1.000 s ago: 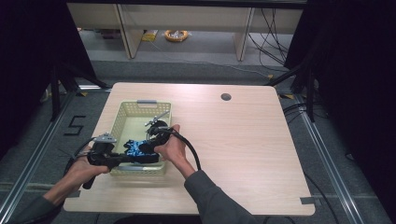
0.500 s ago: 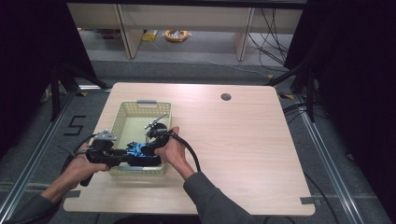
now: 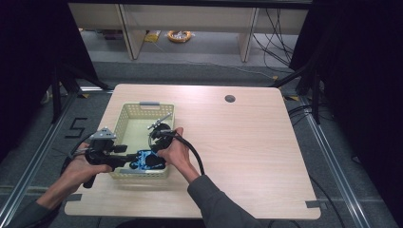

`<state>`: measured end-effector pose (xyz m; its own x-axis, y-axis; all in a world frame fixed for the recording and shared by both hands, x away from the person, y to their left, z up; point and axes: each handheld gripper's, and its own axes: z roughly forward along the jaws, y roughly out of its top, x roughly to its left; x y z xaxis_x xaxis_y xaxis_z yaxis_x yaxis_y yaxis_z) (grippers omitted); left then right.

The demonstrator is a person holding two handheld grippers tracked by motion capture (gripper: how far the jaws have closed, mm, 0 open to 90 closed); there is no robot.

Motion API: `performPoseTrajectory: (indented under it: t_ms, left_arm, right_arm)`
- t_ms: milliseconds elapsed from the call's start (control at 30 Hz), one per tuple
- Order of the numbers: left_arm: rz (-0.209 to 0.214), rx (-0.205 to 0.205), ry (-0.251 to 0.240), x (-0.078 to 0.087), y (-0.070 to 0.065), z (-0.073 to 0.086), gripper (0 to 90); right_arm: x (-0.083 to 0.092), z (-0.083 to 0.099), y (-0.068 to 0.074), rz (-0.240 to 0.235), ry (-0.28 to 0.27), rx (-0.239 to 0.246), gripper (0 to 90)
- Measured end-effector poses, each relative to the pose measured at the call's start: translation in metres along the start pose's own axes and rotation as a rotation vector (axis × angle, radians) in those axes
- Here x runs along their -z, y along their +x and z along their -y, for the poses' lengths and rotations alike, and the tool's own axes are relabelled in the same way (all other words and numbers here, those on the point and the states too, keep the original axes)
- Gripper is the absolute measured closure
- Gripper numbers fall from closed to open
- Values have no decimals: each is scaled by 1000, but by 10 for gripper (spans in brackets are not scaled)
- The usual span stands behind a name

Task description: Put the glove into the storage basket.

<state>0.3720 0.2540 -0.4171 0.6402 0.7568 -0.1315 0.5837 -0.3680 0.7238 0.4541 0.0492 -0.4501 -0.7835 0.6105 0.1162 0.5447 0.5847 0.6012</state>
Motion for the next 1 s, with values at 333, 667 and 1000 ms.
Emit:
performPoseTrajectory:
  t_ms: [333,667,1000]
  left_arm:
    - [28,27,-77,3,-15,3,356]
    - [82,61,-145,0,-41,3,234]
    - [139,35,-156,-8,-71,4,209]
  right_arm:
    - [36,2,-3,-6,-107,15,587]
    - [75,34,-10,-41,-185,-7,450]
    - [109,71,-22,-58,-241,-25,401]
